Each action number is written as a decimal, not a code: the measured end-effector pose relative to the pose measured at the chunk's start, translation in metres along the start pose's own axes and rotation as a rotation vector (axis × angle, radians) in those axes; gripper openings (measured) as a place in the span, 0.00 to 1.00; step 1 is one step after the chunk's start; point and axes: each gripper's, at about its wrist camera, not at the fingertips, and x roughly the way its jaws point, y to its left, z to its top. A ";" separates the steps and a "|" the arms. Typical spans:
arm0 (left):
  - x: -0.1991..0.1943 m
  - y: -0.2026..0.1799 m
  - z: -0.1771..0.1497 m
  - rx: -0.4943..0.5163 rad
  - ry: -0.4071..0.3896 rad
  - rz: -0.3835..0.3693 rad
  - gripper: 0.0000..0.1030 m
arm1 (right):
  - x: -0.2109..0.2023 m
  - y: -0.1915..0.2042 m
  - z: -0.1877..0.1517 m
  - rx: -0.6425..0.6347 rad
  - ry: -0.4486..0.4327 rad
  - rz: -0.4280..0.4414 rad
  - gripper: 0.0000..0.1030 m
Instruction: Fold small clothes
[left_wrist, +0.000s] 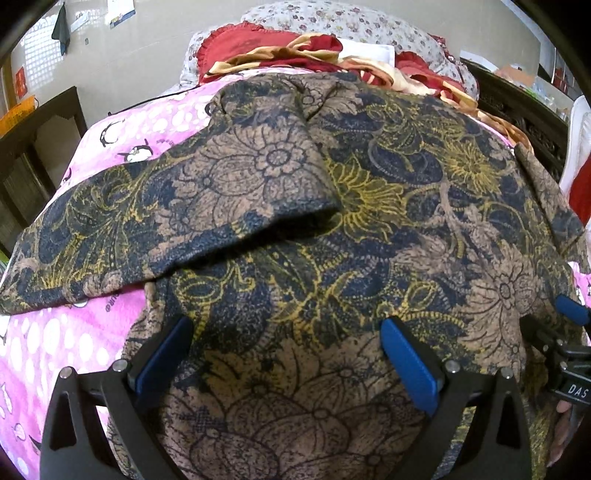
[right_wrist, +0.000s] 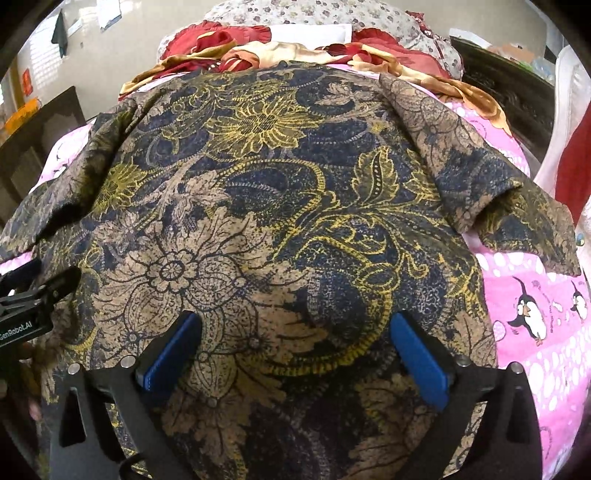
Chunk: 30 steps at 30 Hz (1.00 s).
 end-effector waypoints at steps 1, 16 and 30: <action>0.000 0.001 0.000 -0.002 0.000 -0.002 1.00 | 0.001 0.001 0.000 -0.001 -0.006 -0.003 0.96; 0.000 0.002 0.000 -0.008 0.001 -0.006 1.00 | -0.003 0.000 -0.005 0.001 -0.026 0.000 0.96; -0.009 0.010 0.003 -0.020 0.073 -0.069 1.00 | -0.003 0.000 -0.006 0.001 -0.029 0.001 0.96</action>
